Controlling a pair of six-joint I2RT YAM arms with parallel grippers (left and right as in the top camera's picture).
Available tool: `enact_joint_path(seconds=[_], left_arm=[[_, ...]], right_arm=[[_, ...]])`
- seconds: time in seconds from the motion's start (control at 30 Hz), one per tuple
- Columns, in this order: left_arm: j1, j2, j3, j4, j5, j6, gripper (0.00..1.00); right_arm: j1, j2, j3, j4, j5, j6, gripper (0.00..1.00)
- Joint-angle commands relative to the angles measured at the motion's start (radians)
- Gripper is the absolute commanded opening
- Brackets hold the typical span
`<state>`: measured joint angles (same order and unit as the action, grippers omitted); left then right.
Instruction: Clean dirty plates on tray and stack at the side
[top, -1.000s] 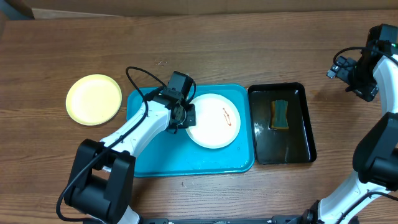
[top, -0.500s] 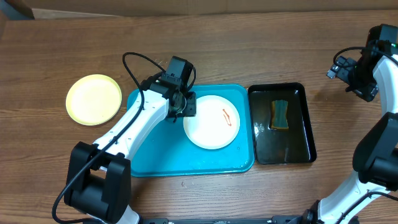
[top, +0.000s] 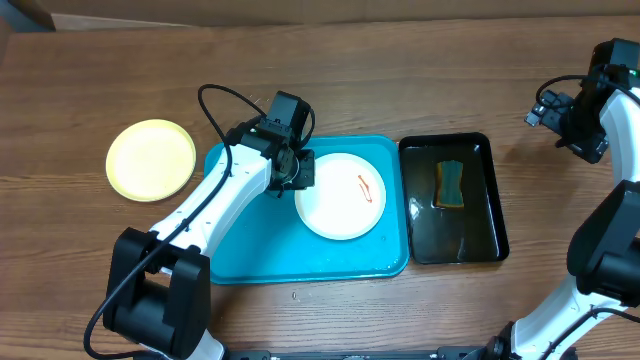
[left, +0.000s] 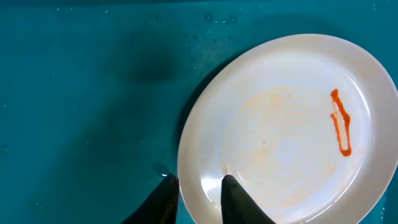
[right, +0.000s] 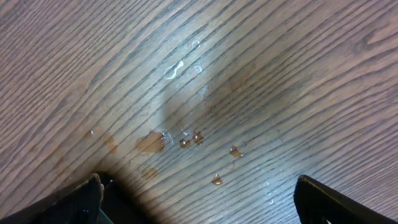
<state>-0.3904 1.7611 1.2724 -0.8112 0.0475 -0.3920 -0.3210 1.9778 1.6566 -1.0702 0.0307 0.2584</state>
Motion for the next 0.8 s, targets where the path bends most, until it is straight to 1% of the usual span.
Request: enact_joint_path(seconds=[0.0, 0.27, 0.3, 0.4, 0.53, 0.7, 0.77], left_arm=[[0.005, 0.002, 0.005, 0.003, -0.006, 0.01, 0.36], [0.004, 0.04, -0.03, -0.005, -0.037, -0.001, 0.37], [0.005, 0.054, -0.032, -0.005, -0.037, -0.001, 0.36], [0.006, 0.103, -0.032, 0.002, -0.032, -0.002, 0.27], [0.008, 0.14, -0.032, 0.013, -0.022, -0.001, 0.19], [0.023, 0.14, -0.03, 0.012, -0.005, -0.002, 0.19], [0.025, 0.14, -0.03, 0.012, -0.003, -0.002, 0.18]], right_arm=[[-0.001, -0.02, 0.005, 0.003, 0.005, 0.004, 1.0], [-0.001, -0.02, 0.005, 0.003, 0.005, 0.004, 1.0], [-0.001, -0.02, 0.005, 0.003, 0.005, 0.003, 1.0], [-0.001, -0.02, 0.005, 0.003, 0.005, 0.004, 1.0], [-0.001, -0.02, 0.005, 0.003, 0.005, 0.004, 1.0], [-0.001, -0.02, 0.005, 0.003, 0.005, 0.004, 1.0], [-0.001, -0.02, 0.005, 0.003, 0.005, 0.004, 1.0]])
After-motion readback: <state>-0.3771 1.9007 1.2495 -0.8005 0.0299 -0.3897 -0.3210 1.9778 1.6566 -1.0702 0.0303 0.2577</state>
